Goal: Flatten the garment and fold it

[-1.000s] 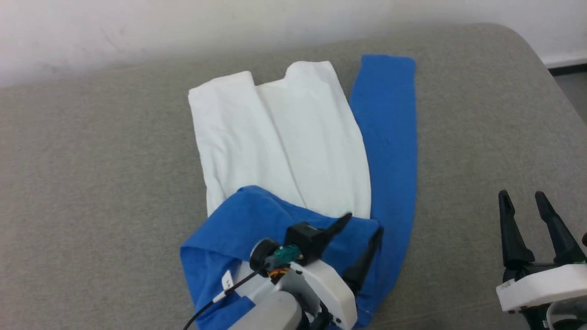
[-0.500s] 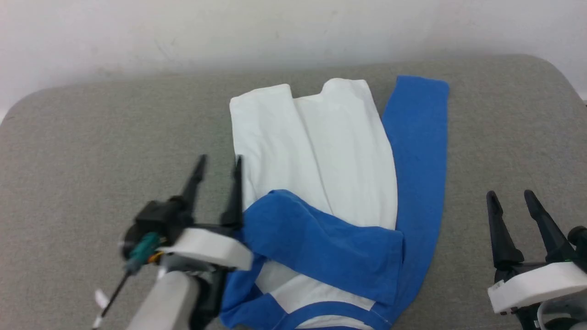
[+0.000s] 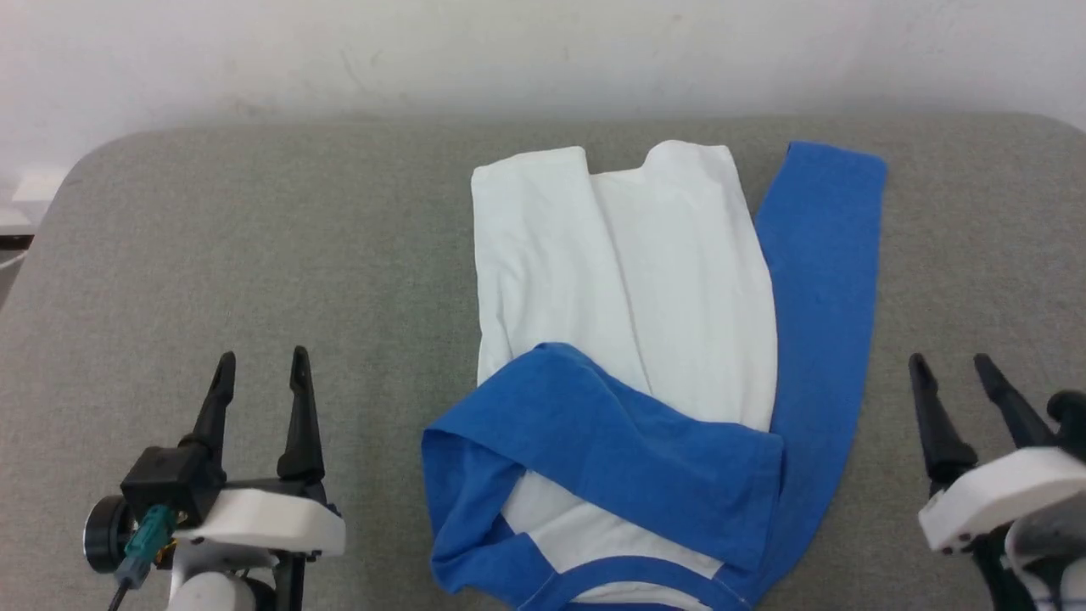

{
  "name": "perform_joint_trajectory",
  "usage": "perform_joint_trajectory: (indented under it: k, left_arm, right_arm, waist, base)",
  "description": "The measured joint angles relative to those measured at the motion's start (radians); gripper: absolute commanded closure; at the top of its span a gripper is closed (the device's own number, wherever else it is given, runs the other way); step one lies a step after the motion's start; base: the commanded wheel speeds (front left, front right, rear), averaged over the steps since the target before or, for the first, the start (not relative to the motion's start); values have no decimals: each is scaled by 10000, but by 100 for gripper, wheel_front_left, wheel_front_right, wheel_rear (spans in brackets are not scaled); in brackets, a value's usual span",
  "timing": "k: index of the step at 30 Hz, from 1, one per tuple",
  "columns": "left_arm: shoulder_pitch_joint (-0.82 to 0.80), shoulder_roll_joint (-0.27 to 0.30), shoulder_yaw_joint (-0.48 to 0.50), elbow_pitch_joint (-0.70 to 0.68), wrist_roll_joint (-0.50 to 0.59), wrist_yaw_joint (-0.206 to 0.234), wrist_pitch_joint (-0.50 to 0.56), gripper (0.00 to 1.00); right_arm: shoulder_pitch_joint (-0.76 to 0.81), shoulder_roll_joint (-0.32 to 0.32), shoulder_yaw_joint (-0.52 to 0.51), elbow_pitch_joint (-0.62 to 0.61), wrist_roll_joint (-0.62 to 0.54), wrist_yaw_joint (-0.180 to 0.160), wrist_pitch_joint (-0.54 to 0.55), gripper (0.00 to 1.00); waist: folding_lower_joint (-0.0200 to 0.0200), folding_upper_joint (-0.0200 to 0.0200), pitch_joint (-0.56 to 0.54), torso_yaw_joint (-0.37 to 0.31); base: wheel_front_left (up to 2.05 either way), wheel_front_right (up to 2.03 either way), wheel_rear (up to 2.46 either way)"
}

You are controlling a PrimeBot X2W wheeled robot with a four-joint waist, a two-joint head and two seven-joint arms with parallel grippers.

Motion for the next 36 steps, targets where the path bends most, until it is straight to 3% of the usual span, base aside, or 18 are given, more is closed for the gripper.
perform_joint_trajectory:
  k: [8,17,27,36]
  left_arm:
    - [98,-173,79,-798,8,-90,0,0]
    - [-786,-809,207,-1829,-13,-353,0,0]
    - [-1818,-1392,322,-2704,451,-805,0,0]
    - [-2217,-1739,462,-3072,773,-1158,0,0]
  right_arm:
    - [-2631,-1231,-550,2757,1296,0,1166,0]
    - [-6780,-2583,-872,5733,2288,0,3104,0]
    - [-10268,-3684,-1254,7294,2660,0,5265,0]
    - [-11743,-3990,-1404,8038,1415,-2,6123,0]
  waist:
    - [2,0,706,195]
    - [3,0,2208,552]
    - [5,0,4252,1031]
    - [3,0,5753,1542]
  base:
    - [0,0,0]
    - [0,0,0]
    - [0,0,0]
    - [0,0,0]
